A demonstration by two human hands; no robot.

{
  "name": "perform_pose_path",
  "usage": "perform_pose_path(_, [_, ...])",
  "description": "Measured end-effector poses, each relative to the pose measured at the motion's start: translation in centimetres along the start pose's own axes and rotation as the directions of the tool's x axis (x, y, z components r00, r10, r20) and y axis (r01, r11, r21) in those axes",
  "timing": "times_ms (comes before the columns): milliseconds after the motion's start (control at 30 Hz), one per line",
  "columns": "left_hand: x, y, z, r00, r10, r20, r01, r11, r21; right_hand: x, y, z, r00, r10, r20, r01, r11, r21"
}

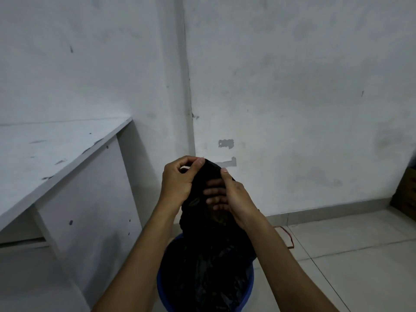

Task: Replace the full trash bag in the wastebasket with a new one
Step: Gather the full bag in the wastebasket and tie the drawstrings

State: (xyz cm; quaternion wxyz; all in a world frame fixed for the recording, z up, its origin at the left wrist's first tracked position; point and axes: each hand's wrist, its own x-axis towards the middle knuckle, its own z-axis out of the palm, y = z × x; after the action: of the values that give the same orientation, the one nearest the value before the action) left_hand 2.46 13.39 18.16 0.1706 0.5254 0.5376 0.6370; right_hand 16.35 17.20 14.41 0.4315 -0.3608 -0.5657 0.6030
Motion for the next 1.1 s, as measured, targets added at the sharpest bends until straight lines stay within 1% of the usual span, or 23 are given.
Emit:
perform_pose_path(133, [1.9,3.5,-0.3,0.998,0.021,-0.067,-0.027,0.996,-0.089,-0.6,-2.6,0.2,0.998,-0.055,-0.012,0.054,0.994,-0.098])
perform_pose_path(200, [3.0,5.4,-0.5,0.997,0.022,-0.08,-0.032,0.992,-0.119,-0.8,-4.0,0.7,0.982,-0.165,-0.096,0.145,0.971,-0.191])
perform_pose_path(233, [3.5,6.3,-0.6,0.997,0.019,-0.076,-0.029,0.99,-0.141,-0.8,-4.6,0.9,0.956,-0.249,-0.153,0.21,0.949,-0.234])
perform_pose_path(300, [4.3,8.1,-0.8,0.998,0.015,-0.057,-0.025,0.981,-0.192,-0.3,-5.8,1.5,0.877,-0.423,-0.227,0.353,0.888,-0.295])
perform_pose_path(333, [4.6,9.0,-0.8,0.998,0.02,-0.051,-0.03,0.978,-0.207,0.0,-6.4,1.8,0.85,-0.474,-0.229,0.395,0.862,-0.316])
perform_pose_path(367, [4.9,10.0,-0.8,0.998,0.031,-0.053,-0.042,0.975,-0.219,0.4,-7.0,2.2,0.843,-0.497,-0.207,0.418,0.847,-0.329])
perform_pose_path(433, [5.6,12.2,-1.1,0.996,0.052,-0.069,-0.068,0.964,-0.256,1.4,-7.9,2.8,0.871,-0.481,-0.098,0.423,0.837,-0.346])
perform_pose_path(533, [7.0,15.5,-1.6,0.992,0.092,-0.084,-0.112,0.954,-0.278,2.3,-8.4,4.1,0.922,-0.379,0.081,0.379,0.839,-0.39])
perform_pose_path(600, [7.8,17.5,-1.8,0.99,0.12,-0.079,-0.138,0.948,-0.286,2.5,-8.2,5.1,0.936,-0.325,0.133,0.351,0.867,-0.353])
perform_pose_path(700, [9.0,19.8,-2.2,0.986,0.151,-0.065,-0.163,0.941,-0.297,2.7,-7.3,6.1,0.945,-0.306,0.119,0.328,0.884,-0.333])
perform_pose_path(833, [10.3,21.2,-3.2,0.987,0.127,-0.095,-0.152,0.93,-0.336,3.6,-5.2,6.0,0.928,-0.369,0.061,0.364,0.856,-0.366])
perform_pose_path(1000, [11.0,19.4,-4.8,0.989,0.103,-0.111,-0.14,0.898,-0.417,3.6,-4.0,5.2,0.904,-0.425,0.052,0.422,0.861,-0.285])
perform_pose_path(1100, [10.9,16.8,-5.6,0.993,0.093,-0.068,-0.113,0.899,-0.423,3.5,-3.6,5.2,0.89,-0.452,0.059,0.451,0.853,-0.264])
